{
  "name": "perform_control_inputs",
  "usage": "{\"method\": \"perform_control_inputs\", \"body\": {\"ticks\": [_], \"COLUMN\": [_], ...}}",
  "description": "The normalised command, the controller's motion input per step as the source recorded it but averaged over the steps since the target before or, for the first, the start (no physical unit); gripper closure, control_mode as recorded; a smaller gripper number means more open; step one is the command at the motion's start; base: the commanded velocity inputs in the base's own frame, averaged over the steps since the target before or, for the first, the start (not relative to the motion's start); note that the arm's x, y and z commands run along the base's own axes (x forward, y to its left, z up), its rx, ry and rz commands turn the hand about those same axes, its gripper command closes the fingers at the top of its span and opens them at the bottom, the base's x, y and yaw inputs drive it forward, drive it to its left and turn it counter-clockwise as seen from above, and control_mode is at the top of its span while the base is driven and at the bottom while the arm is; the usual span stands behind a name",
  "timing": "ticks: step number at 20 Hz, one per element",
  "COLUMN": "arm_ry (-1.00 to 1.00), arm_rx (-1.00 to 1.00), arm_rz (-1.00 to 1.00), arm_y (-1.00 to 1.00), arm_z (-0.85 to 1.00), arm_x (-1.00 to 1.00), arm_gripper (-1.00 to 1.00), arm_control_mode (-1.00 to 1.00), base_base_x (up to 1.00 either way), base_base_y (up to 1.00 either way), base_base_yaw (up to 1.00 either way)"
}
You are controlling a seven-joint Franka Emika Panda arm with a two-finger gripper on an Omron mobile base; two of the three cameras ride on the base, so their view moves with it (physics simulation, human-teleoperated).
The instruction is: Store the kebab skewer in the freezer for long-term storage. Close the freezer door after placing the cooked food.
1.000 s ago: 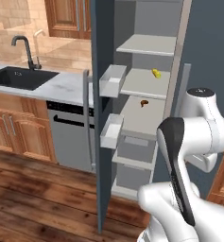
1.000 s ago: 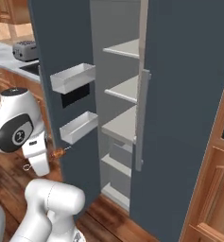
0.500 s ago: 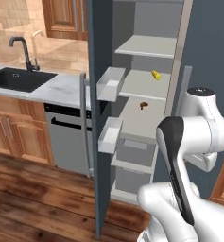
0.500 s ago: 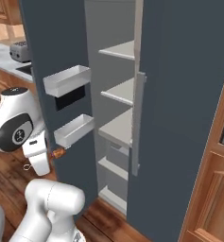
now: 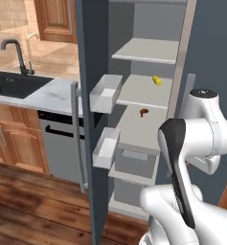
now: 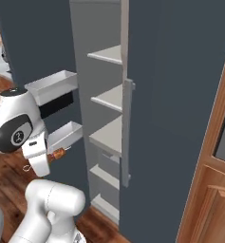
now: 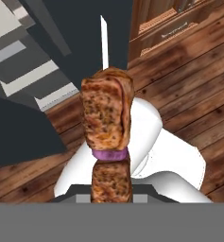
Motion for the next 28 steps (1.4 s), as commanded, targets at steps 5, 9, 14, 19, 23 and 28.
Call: {"method": "perform_control_inputs", "body": {"ticks": [5,9,14,19,23,28], "arm_ry": [0.0,0.0,0.0,0.0,0.0,0.0], "arm_rx": [0.0,0.0,0.0,0.0,0.0,0.0], "arm_rz": [0.0,0.0,0.0,0.0,0.0,0.0], "arm_y": [0.0,0.0,0.0,0.0,0.0,0.0], "arm_z": [0.0,0.0,0.0,0.0,0.0,0.0], "arm_x": [0.0,0.0,0.0,0.0,0.0,0.0], "arm_gripper": [1.0,1.0,1.0,1.0,1.0,1.0], "arm_control_mode": [1.0,1.0,1.0,1.0,1.0,1.0], "base_base_x": [0.51,0.36,0.27,0.22,0.43,0.64], "base_base_y": [-0.06,0.13,0.17,0.14,0.0,0.0], "base_base_yaw": [0.0,0.0,-0.01,0.0,0.0,0.0]}}
